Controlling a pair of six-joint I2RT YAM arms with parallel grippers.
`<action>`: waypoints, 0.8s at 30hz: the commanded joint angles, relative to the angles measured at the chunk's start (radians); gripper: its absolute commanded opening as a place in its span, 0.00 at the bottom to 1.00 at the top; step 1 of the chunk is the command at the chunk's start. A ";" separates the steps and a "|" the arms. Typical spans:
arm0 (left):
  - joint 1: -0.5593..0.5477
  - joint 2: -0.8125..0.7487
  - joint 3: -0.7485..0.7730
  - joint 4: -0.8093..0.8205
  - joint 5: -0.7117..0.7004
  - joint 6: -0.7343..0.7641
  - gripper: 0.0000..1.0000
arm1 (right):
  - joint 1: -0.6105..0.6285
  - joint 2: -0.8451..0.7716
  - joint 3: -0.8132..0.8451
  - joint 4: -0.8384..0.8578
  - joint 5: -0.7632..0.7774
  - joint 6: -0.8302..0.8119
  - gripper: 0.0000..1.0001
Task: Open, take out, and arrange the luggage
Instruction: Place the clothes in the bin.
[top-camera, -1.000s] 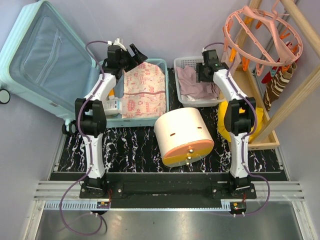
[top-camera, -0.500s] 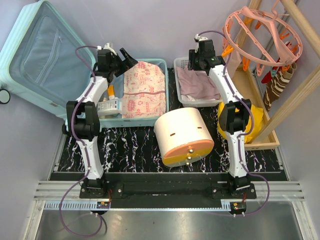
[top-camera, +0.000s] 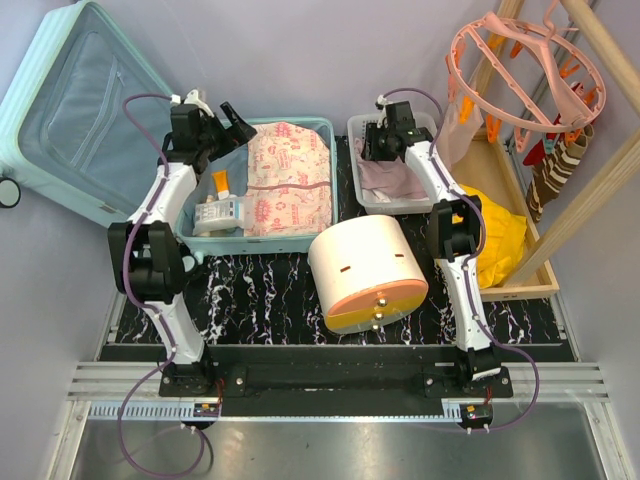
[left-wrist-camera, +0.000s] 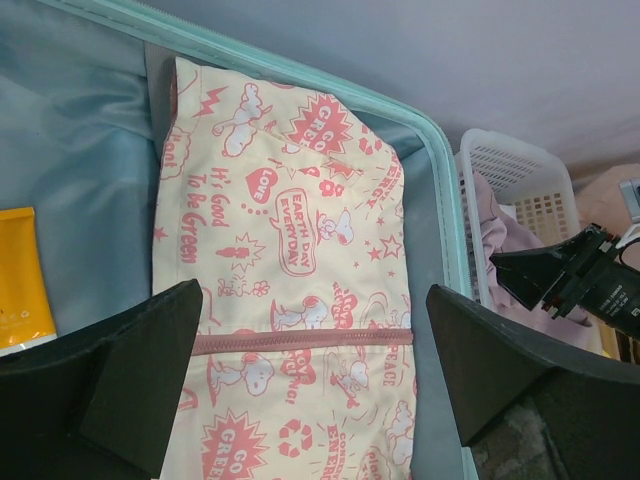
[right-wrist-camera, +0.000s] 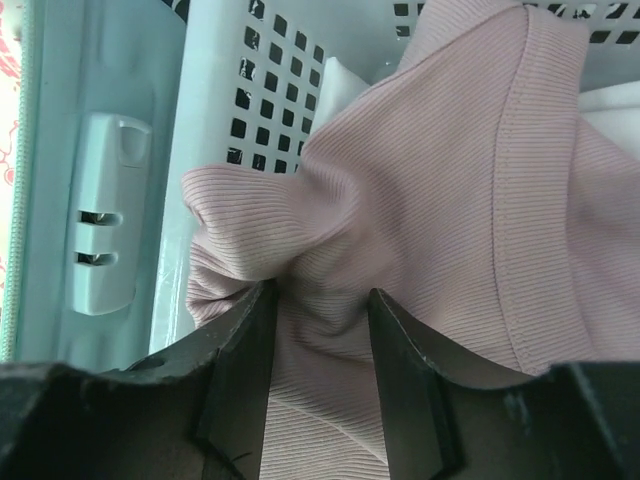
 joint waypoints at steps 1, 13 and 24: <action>0.001 -0.062 -0.036 0.022 -0.021 0.032 0.99 | -0.002 0.004 0.010 -0.010 0.071 0.017 0.52; 0.029 -0.089 -0.041 -0.029 -0.050 0.057 0.99 | -0.007 0.052 0.002 -0.073 0.180 0.048 0.57; 0.041 -0.011 -0.020 -0.168 -0.039 0.098 0.99 | -0.005 -0.025 0.096 -0.073 0.037 0.034 0.70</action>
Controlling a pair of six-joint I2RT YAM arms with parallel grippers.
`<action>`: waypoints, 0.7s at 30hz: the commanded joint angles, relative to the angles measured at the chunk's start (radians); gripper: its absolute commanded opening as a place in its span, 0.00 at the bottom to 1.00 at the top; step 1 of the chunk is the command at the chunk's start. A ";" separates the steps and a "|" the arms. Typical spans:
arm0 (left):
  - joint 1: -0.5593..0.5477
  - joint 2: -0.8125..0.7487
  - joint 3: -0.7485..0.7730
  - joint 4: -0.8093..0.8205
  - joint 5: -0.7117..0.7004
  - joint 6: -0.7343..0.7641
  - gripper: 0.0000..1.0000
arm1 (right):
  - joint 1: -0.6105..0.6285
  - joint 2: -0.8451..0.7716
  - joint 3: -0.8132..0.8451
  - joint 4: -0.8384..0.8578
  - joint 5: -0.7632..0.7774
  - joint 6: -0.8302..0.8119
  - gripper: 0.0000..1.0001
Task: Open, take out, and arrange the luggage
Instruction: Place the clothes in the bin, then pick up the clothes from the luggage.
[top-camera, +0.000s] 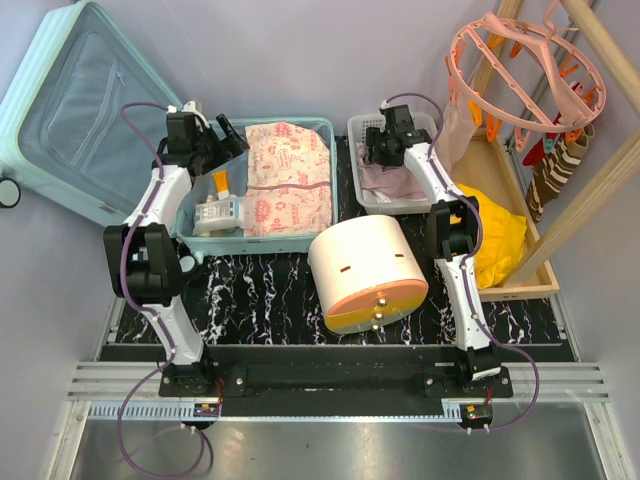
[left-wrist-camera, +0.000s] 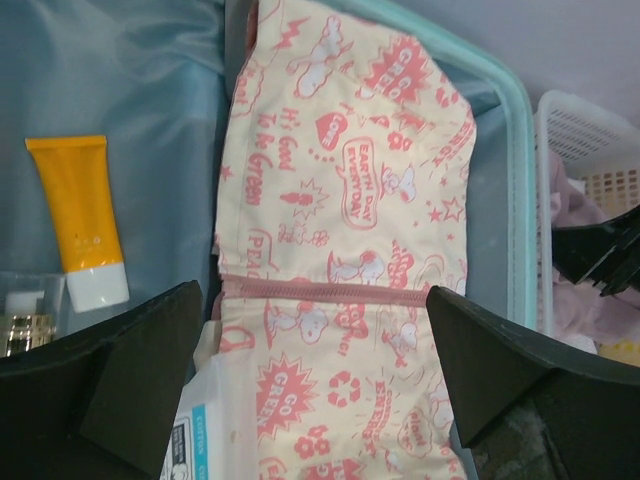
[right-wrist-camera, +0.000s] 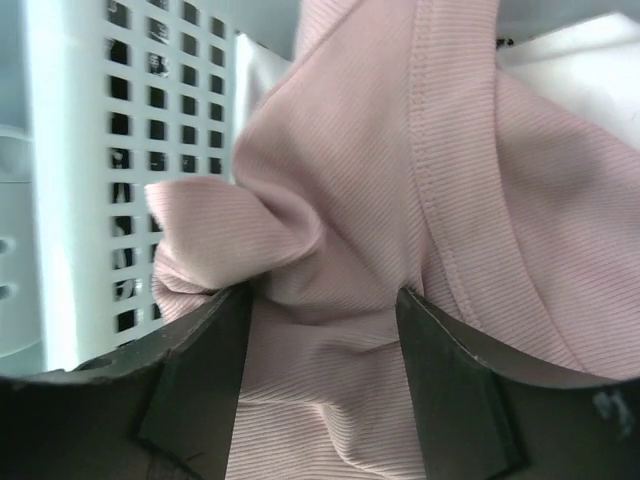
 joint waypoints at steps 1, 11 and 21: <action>0.009 0.033 0.024 -0.048 -0.006 0.044 0.99 | -0.001 -0.090 0.064 -0.008 -0.107 -0.008 0.71; 0.003 0.147 0.028 -0.054 0.067 0.075 0.99 | 0.051 -0.268 -0.015 -0.002 -0.164 -0.033 0.80; -0.025 0.271 0.103 -0.036 0.112 0.075 0.84 | 0.106 -0.405 -0.098 -0.012 -0.169 -0.040 0.77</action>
